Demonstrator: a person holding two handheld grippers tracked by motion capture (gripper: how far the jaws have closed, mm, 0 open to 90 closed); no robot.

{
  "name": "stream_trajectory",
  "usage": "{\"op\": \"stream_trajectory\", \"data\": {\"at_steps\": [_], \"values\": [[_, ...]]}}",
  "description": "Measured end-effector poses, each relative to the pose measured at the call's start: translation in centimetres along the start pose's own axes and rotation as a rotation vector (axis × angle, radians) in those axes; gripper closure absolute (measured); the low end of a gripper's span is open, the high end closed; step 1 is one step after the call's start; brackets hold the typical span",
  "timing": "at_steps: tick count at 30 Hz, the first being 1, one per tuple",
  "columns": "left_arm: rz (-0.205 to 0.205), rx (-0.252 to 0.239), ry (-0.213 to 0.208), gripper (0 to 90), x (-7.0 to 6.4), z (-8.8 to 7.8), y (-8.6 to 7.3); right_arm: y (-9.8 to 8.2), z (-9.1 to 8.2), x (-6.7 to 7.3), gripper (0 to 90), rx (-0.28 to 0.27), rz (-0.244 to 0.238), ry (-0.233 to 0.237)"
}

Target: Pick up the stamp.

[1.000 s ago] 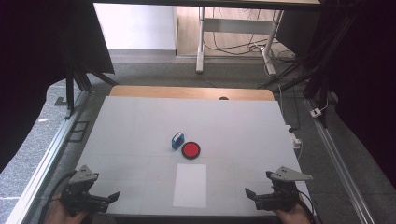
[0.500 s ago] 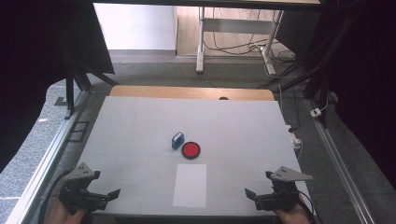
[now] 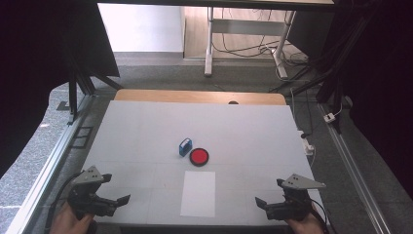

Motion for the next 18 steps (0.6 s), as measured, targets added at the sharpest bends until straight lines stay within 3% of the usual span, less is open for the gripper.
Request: {"op": "stream_trajectory", "data": {"at_steps": [3, 7, 11, 18], "values": [[0.026, -0.02, 0.009, 0.0, -0.1, 0.2, 0.5, 0.0, 0.0, 0.0, 0.0, 0.001, -0.001, 0.002], [-0.004, -0.022, -0.022, 0.0, -0.4, 0.7, 0.8, 0.0, 0.0, 0.0, 0.0, 0.001, -0.001, 0.002], [-0.006, -0.016, -0.035, 0.0, -0.7, 1.3, 1.1, 0.0, 0.0, 0.0, 0.0, -0.003, 0.002, 0.005], [0.019, -0.005, -0.011, 0.0, -0.8, 2.3, 2.2, 0.0, 0.1, 0.1, 0.0, -0.001, 0.0, 0.006]]}}
Point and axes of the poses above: each handheld gripper's, and its own axes: z roughly forward along the jaws, y roughly out of its top, x roughly to its left, the point moved 8 cm from there along z, roughly forward along the jaws, and after that the axes turned 6 degrees about y, right-handed, at the moved point
